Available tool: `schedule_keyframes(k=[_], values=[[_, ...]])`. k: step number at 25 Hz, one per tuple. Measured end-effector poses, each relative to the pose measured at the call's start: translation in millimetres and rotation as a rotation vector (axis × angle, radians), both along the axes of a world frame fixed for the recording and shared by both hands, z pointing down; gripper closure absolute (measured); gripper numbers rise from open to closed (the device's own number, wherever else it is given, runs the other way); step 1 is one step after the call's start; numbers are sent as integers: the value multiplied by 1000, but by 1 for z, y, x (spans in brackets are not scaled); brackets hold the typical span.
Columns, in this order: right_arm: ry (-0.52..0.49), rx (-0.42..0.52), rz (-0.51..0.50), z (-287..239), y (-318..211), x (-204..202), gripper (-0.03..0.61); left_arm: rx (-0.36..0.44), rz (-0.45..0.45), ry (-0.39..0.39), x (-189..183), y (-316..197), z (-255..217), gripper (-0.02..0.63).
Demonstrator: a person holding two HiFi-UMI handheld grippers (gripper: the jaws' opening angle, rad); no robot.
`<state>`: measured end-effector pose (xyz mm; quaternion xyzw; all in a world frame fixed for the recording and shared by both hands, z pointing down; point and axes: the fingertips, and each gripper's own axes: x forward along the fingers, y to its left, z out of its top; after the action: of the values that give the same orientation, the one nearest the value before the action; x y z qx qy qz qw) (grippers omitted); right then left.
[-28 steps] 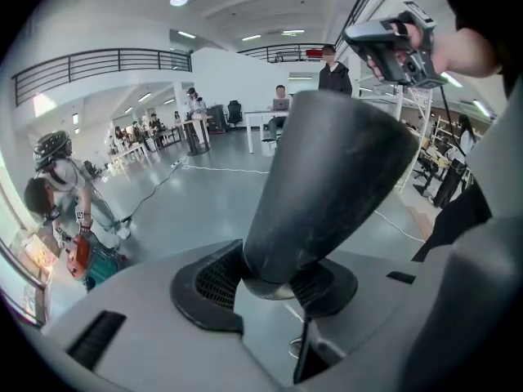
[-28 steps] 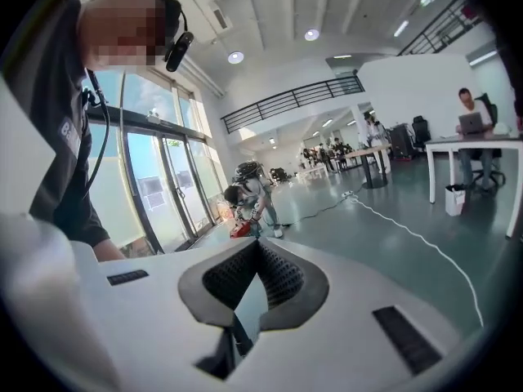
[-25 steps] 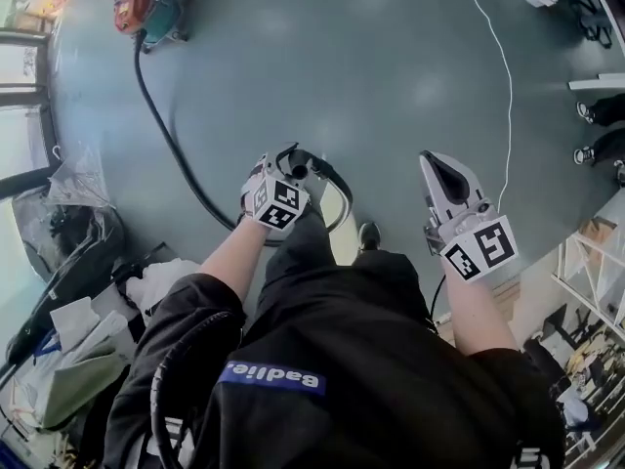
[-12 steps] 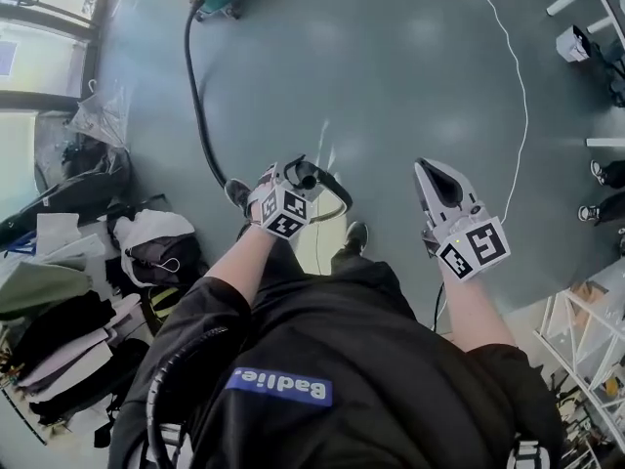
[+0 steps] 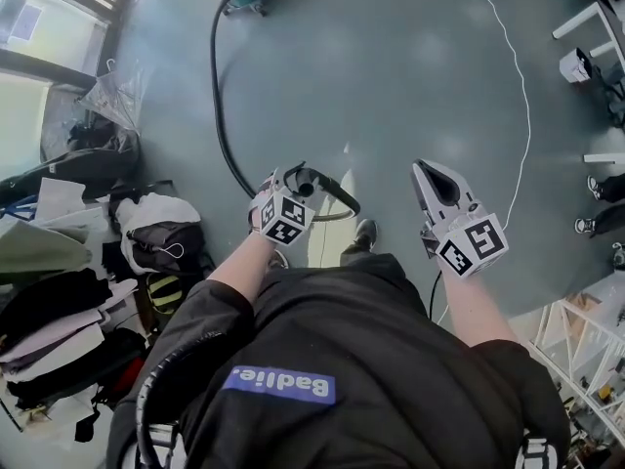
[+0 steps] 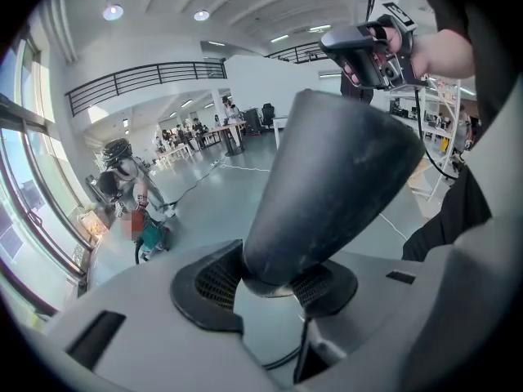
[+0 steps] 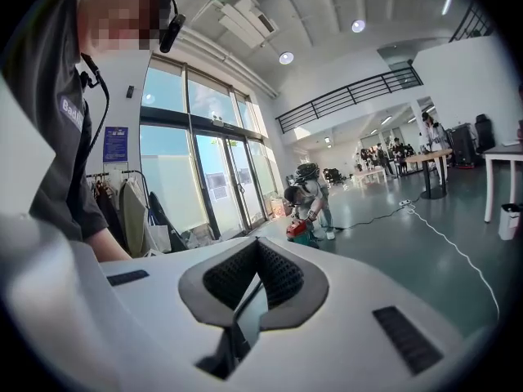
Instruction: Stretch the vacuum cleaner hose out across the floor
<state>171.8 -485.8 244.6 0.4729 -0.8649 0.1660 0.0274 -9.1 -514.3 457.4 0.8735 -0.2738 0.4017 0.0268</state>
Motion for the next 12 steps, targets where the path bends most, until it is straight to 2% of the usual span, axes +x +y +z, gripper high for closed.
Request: schedule_keyframes(k=[3,5,9,12], values=[[23,12,6,-6,18,-60,575,6,-12,50,-47,15,-4,449],[29,5,48,-6,31,-100,575,3,-10,82,-79,24,-5,449],[20,-21,142,-6,69,-170,575,25,52,148,-131,49,-26,449],[47,-20,134,-13,97,-208,575,55,81,181,-156,68,-46,449]])
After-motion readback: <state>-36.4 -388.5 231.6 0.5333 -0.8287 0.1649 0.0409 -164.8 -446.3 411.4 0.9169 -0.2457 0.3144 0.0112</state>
